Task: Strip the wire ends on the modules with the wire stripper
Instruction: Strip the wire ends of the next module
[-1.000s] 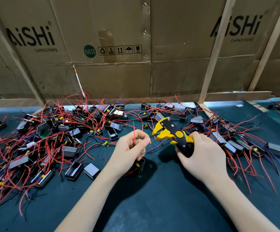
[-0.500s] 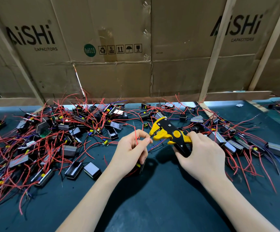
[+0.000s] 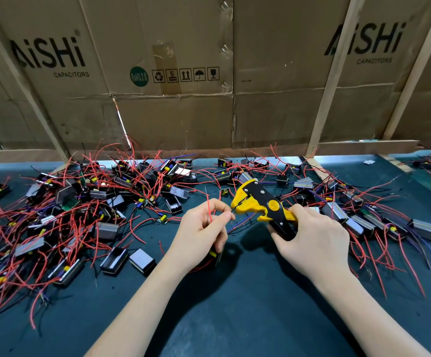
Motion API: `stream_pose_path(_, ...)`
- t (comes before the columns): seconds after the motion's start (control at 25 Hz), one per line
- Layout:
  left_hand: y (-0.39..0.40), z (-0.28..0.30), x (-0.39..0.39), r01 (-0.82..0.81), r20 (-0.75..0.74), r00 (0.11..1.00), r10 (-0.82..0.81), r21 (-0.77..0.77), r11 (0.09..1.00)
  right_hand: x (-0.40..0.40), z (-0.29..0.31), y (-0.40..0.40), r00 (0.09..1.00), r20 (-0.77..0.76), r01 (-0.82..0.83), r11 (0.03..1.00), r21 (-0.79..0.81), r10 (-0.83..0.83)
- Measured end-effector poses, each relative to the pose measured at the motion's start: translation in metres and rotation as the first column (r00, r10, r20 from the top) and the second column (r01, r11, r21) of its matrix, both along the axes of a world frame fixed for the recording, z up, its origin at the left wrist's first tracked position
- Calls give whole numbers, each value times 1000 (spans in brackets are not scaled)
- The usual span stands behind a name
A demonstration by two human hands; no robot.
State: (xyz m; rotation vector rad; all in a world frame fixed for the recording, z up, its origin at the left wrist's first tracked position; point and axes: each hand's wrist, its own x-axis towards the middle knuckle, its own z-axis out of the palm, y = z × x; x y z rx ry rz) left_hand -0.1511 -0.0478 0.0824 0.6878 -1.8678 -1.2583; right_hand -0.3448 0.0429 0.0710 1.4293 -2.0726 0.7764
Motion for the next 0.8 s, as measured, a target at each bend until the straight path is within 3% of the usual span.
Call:
stream_pose_path(0.6,-1,1,2,-31,39,999,31,-2,1000,7,-4,-3,999,4,41,982,186,-43)
stream_pose_path(0.8,1,0,-3,-160,14,987,160,61,985,10,-4,-3,1000,-3,-24,990,140,25)
